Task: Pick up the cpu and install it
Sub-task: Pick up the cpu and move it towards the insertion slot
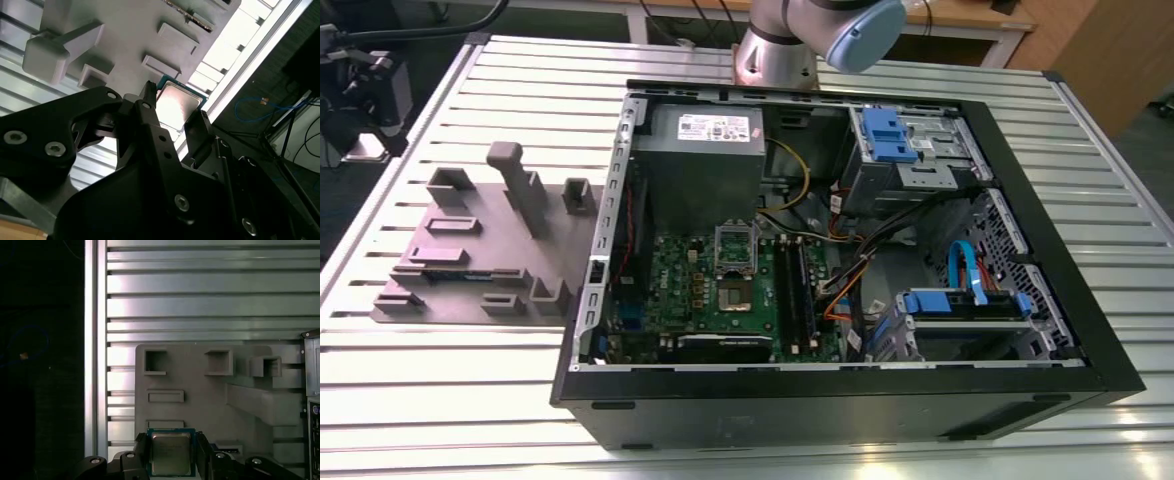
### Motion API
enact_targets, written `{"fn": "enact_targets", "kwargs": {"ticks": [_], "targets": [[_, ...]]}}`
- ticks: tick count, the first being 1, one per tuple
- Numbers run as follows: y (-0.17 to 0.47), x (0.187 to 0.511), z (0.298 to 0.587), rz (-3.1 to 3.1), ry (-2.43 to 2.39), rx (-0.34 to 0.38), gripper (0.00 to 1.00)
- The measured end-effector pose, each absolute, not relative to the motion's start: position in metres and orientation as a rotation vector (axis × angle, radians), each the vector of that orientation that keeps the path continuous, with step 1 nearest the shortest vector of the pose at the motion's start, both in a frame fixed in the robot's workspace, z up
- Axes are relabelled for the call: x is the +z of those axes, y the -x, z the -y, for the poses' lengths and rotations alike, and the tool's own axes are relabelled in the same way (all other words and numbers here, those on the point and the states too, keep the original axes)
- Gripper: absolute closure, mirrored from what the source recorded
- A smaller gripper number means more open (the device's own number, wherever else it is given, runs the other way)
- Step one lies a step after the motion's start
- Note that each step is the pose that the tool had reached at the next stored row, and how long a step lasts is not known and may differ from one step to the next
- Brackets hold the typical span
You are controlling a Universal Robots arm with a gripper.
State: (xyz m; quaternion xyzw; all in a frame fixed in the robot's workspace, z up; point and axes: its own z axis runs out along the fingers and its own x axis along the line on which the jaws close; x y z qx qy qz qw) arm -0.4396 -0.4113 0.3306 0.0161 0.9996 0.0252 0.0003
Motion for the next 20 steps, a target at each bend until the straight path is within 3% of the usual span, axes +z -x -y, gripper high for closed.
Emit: {"fn": "enact_targets", "kwargs": {"ticks": [20], "targets": [[0.440, 0.352, 0.411, -3.140, -0.051, 0.079, 0.53]]}}
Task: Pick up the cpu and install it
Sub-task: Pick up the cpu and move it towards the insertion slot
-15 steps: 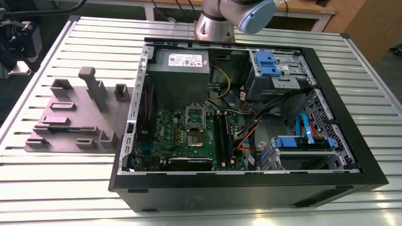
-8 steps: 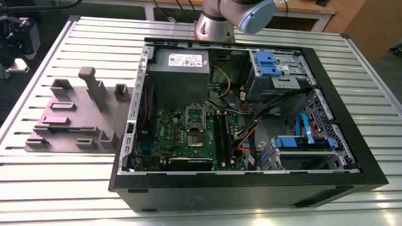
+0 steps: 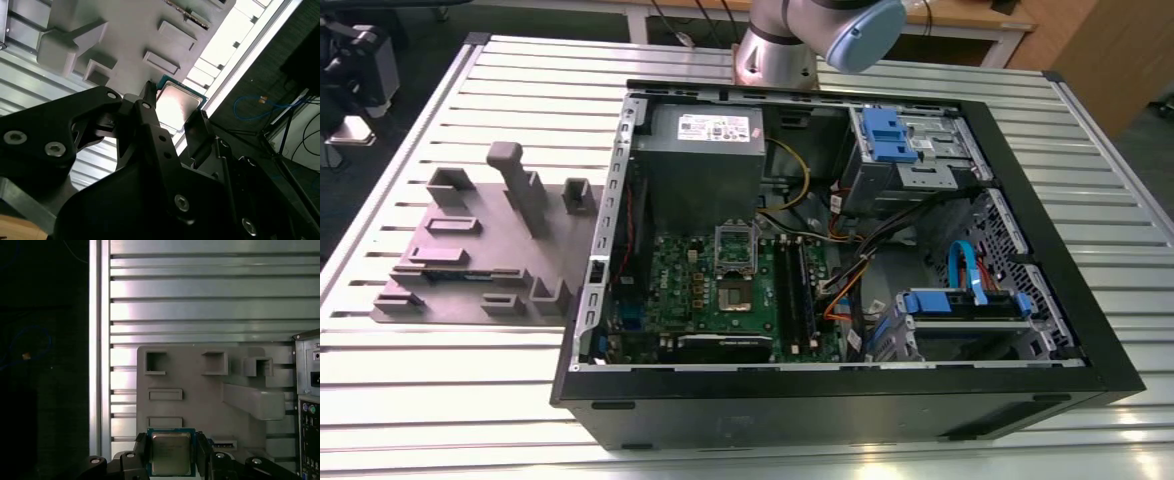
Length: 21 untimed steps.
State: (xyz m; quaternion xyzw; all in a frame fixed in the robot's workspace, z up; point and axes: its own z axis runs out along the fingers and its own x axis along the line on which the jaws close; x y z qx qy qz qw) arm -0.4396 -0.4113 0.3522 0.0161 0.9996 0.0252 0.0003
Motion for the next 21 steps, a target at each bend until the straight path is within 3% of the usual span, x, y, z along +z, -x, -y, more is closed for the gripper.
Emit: {"fn": "enact_targets", "kwargs": {"ticks": [21], "targets": [[0.440, 0.377, 0.411, -3.139, -0.051, 0.079, 0.53]]}}
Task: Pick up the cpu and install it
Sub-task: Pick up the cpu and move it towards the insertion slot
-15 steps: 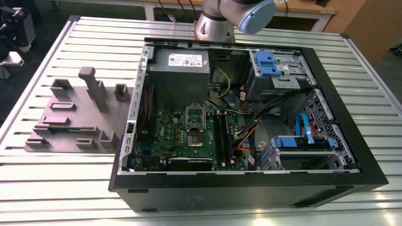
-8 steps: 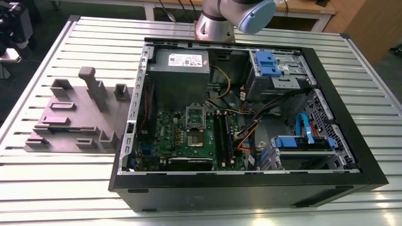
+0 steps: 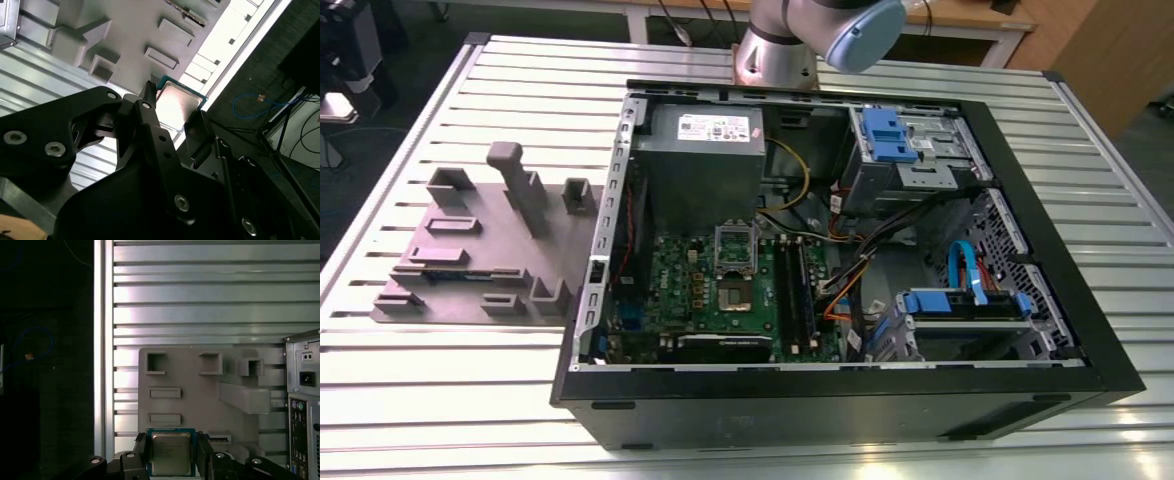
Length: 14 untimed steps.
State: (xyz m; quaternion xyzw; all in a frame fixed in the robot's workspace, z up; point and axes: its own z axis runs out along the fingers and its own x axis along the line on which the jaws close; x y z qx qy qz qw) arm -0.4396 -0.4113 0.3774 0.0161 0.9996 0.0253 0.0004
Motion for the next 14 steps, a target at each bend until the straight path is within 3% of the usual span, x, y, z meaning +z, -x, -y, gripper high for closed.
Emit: {"fn": "enact_targets", "kwargs": {"ticks": [14], "targets": [[0.440, 0.389, 0.411, -3.139, -0.051, 0.079, 0.53]]}}
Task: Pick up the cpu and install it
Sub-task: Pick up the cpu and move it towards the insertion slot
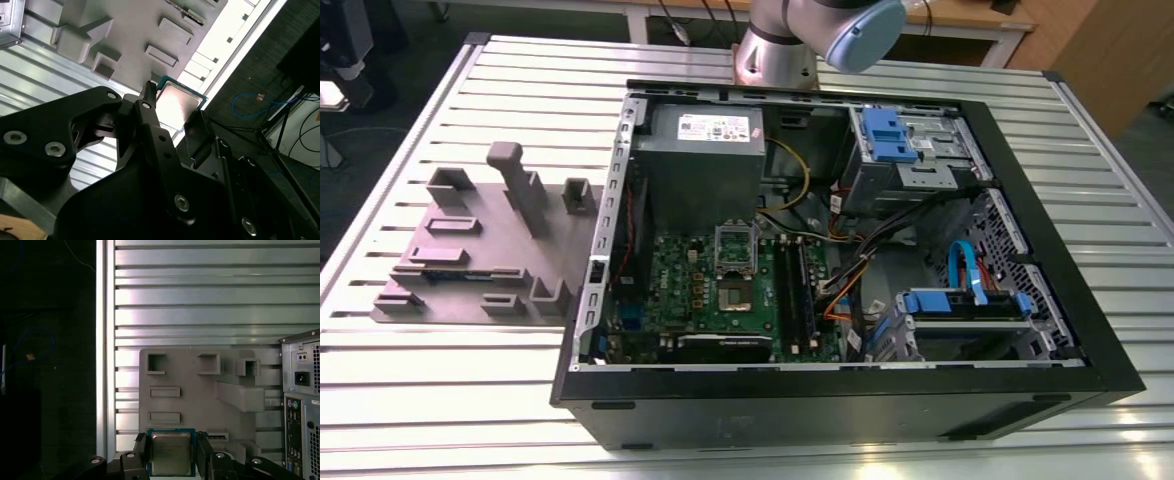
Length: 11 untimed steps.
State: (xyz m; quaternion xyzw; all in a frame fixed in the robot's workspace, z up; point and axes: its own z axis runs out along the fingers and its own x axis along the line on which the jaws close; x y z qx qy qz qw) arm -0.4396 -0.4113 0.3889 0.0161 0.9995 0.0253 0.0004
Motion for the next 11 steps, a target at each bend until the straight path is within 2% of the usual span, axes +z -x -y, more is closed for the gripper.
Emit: {"fn": "enact_targets", "kwargs": {"ticks": [11], "targets": [[0.4357, 0.3892, 0.4113, -3.139, -0.051, 0.079, 0.53]]}}
